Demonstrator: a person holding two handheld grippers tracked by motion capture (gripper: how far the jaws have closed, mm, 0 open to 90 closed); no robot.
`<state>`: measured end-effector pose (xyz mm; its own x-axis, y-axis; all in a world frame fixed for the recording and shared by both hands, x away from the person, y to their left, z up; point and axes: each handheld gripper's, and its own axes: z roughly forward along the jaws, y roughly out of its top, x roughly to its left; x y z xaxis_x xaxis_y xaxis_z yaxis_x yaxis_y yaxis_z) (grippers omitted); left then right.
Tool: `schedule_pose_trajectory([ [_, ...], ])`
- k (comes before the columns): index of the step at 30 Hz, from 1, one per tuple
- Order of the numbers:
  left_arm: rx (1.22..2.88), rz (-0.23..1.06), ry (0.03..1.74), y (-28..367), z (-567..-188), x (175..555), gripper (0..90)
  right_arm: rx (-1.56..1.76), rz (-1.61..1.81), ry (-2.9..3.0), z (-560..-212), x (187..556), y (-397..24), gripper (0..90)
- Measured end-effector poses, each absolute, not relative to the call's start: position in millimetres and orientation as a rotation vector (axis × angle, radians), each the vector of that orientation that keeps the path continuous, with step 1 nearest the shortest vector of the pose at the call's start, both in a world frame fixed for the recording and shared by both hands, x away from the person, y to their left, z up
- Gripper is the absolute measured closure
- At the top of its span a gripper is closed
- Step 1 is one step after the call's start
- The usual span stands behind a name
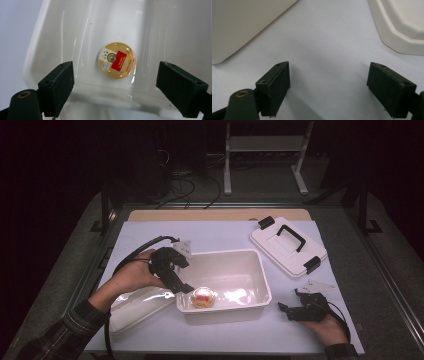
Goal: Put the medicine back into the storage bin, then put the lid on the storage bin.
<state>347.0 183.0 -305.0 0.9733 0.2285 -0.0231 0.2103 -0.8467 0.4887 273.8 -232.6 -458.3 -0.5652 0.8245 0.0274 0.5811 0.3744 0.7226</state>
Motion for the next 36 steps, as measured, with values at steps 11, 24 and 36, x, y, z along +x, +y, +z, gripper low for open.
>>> schedule_pose_trajectory([
  [11, 2.575, 0.111, 0.39, 219, -293, 340, 13.9, 1.229, 1.004, 2.301, -458, 274, -233, 17.8],
  [24, 2.56, 0.177, 0.584, 270, -311, 338, 10.5, 1.228, 1.003, 2.301, -458, 274, -233, 17.8],
  [36, 2.539, 0.227, 0.759, 309, -346, 340, 25.4, 1.227, 1.001, 2.301, -458, 274, -232, 17.9],
])
